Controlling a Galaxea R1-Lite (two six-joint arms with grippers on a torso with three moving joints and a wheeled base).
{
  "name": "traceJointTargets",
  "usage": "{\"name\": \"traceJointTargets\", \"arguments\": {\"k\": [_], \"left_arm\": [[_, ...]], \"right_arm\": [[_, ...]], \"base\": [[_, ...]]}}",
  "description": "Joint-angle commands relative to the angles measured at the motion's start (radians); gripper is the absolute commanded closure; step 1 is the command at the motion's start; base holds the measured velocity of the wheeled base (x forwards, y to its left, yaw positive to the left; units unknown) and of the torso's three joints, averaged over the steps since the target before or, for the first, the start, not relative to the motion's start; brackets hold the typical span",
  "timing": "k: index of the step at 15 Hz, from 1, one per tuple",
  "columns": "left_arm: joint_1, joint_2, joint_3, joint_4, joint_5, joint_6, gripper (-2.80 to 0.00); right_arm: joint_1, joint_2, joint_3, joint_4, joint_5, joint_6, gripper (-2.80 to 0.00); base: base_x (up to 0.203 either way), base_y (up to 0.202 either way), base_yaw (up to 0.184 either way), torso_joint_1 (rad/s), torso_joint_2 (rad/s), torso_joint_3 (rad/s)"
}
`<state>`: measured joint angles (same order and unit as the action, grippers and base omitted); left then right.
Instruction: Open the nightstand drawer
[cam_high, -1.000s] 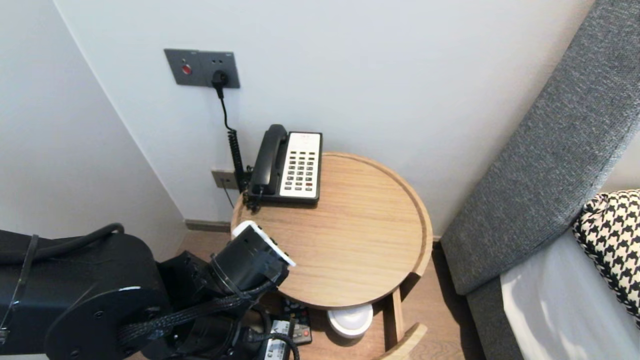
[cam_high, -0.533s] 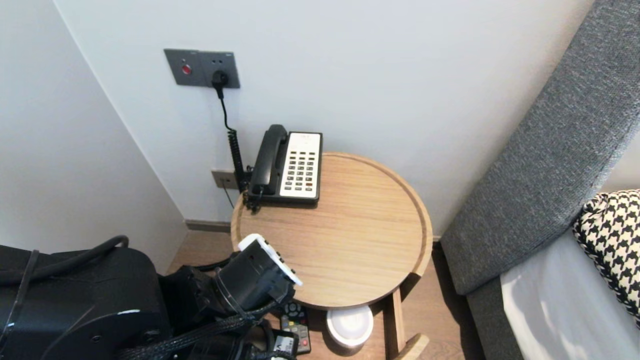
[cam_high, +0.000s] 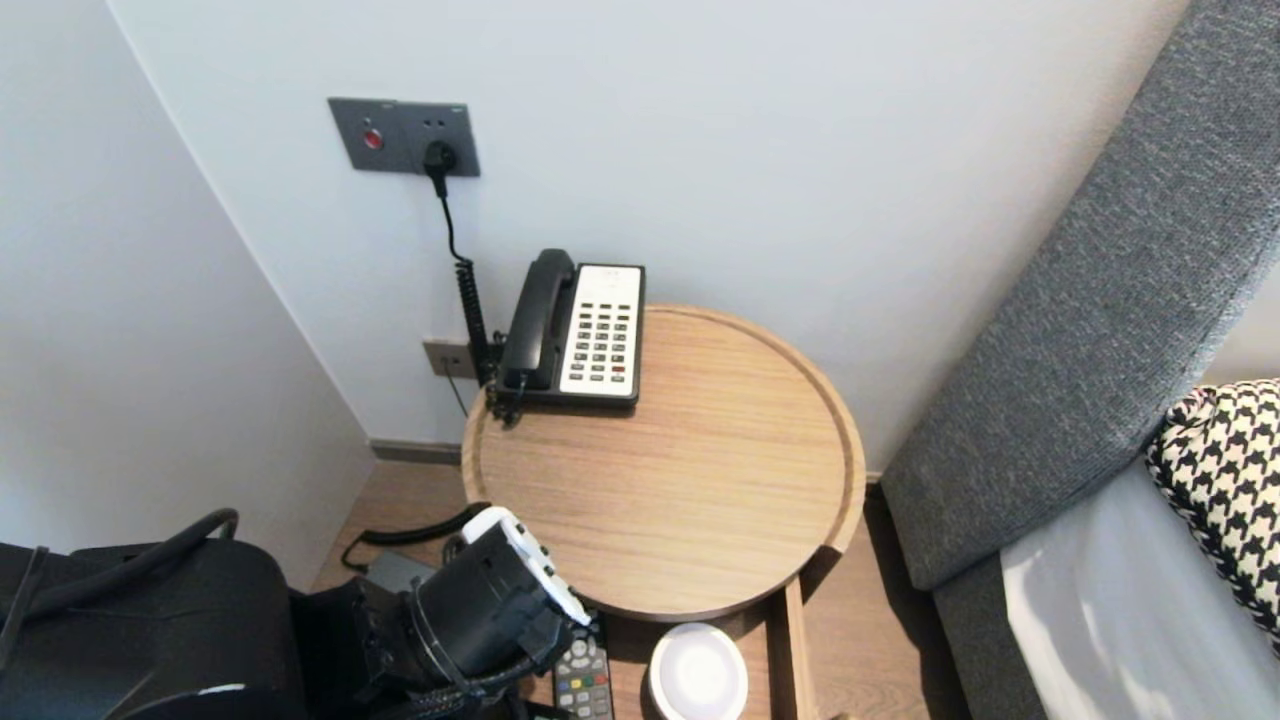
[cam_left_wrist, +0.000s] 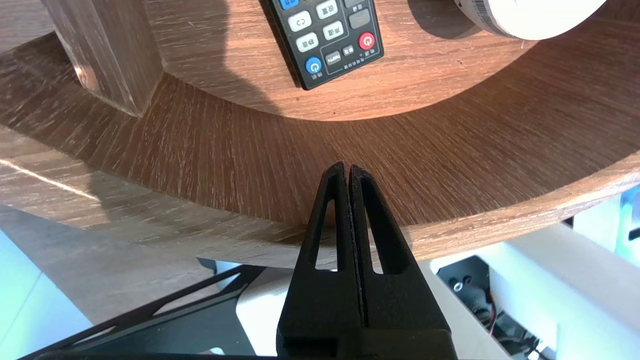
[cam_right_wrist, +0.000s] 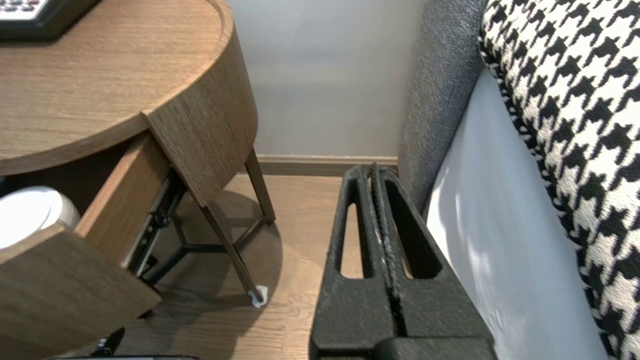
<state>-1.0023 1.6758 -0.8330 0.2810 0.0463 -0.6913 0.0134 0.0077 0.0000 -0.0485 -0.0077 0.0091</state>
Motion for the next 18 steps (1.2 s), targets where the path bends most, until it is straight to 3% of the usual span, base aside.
{"name": "traceJointTargets", "arguments": {"k": [1,18], "left_arm": [[-0.010,-0.018,0.029,-0.014,0.003,-0.005,0.00],[-0.095,-0.061,0.096,-0.007,-0.005,-0.072,0.00]], "right_arm": [[0.000,0.002,0.025,-0.001,0.000,0.000,0.00],[0.000,0.002,0.025,-0.001,0.000,0.000,0.00]], "base": [[0.000,0.000,0.000,0.000,0.00,0.000],[0.000,0.000,0.000,0.000,0.00,0.000]]}}
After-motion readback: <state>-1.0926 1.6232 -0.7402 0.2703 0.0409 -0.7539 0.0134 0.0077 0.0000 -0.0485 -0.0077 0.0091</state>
